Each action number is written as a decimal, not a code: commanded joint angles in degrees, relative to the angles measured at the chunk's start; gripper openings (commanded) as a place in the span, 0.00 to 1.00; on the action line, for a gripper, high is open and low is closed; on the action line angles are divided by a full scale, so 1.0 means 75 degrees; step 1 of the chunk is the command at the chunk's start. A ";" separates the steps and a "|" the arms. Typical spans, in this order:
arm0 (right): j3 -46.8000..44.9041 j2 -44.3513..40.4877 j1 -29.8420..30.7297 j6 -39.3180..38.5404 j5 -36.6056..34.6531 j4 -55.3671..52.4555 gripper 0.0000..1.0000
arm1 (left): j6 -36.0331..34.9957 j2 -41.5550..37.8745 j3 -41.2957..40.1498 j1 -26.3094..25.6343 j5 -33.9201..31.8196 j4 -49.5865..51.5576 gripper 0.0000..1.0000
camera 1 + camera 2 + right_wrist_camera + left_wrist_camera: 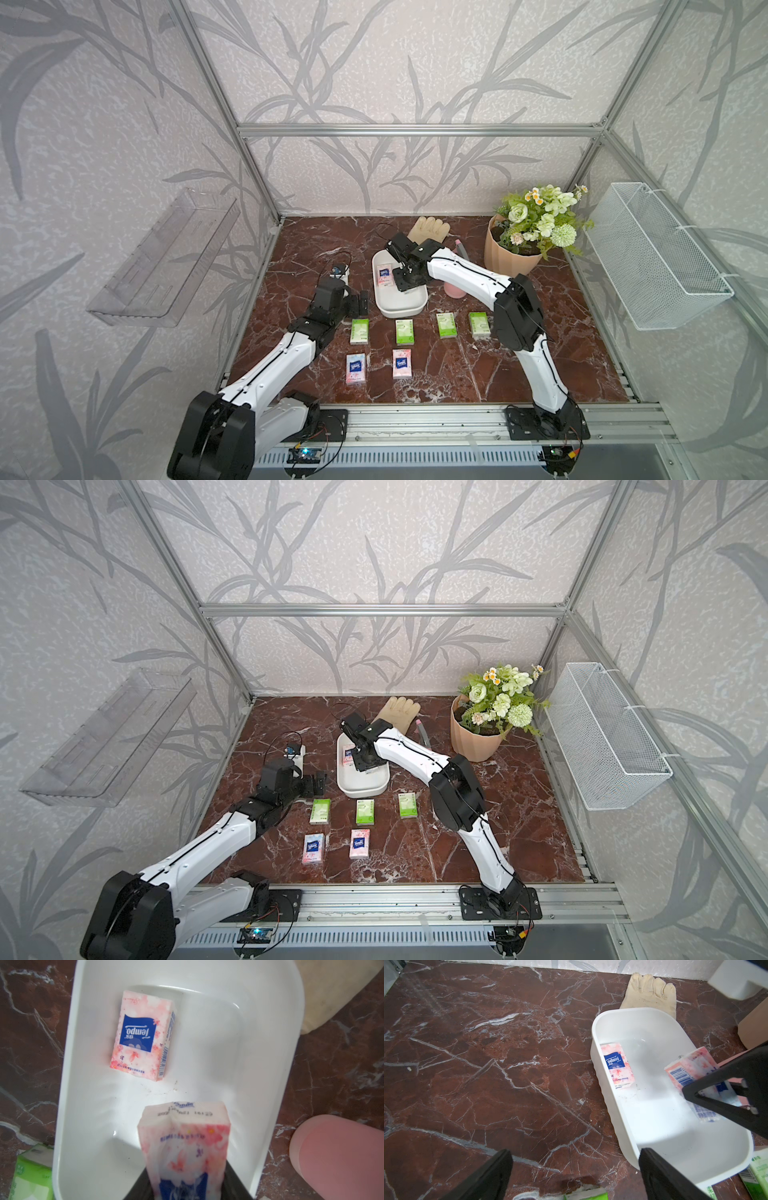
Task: Take the pocket tissues out of the storage box
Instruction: Pick up the pocket tissues from the storage box, then place the pocket tissues at the center of the board.
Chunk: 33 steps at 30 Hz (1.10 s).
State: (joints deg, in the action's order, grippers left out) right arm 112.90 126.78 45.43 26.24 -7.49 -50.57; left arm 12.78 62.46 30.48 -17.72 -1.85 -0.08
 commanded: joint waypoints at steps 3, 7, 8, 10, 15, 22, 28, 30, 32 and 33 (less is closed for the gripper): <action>-0.0279 -0.0705 -0.0040 0.0262 -0.0136 0.0129 0.42 | -0.0111 0.0130 0.0055 0.0030 0.0059 -0.0332 1.00; -0.0628 -0.1242 -0.0024 0.0424 -0.0154 0.0074 0.42 | -0.0095 0.0180 0.0026 0.0030 0.0093 -0.0411 1.00; -0.0820 -0.1443 -0.0022 0.0521 -0.0113 0.0089 0.42 | -0.0071 0.0185 0.0015 0.0028 0.0090 -0.0420 1.00; -0.1253 -0.1860 -0.0003 0.0699 -0.0034 0.0108 0.42 | -0.0054 0.0198 0.0021 0.0022 0.0118 -0.0412 1.00; -0.2634 -0.3181 0.0137 0.1478 -0.0080 -0.0169 0.42 | -0.0047 0.0210 -0.0009 0.0023 0.0103 -0.0469 1.00; -0.4390 -0.4795 0.0668 0.2942 0.0022 -0.0959 0.42 | -0.0092 0.0168 0.0010 0.0015 0.0019 -0.0476 1.00; -0.6268 -0.5604 0.0997 0.4119 0.0493 -0.0536 0.42 | -0.0090 0.0157 0.0014 0.0006 0.0042 -0.0427 1.00; -0.6765 -0.5726 0.0997 0.4364 0.0591 -0.0273 0.42 | -0.0063 0.0186 0.0008 0.0007 0.0026 -0.0431 1.00; -0.7164 -0.5762 0.0997 0.4535 0.0727 0.0039 0.42 | -0.0084 0.0204 0.0027 -0.0002 0.0077 -0.0412 1.00; -0.7296 -0.5749 0.0997 0.4582 0.0766 0.0162 0.42 | -0.0097 0.0202 0.0035 -0.0005 0.0076 -0.0424 1.00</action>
State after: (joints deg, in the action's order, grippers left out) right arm 60.01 84.93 52.90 56.31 -3.25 -52.66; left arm 12.60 63.77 30.48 -17.72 -1.41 -2.44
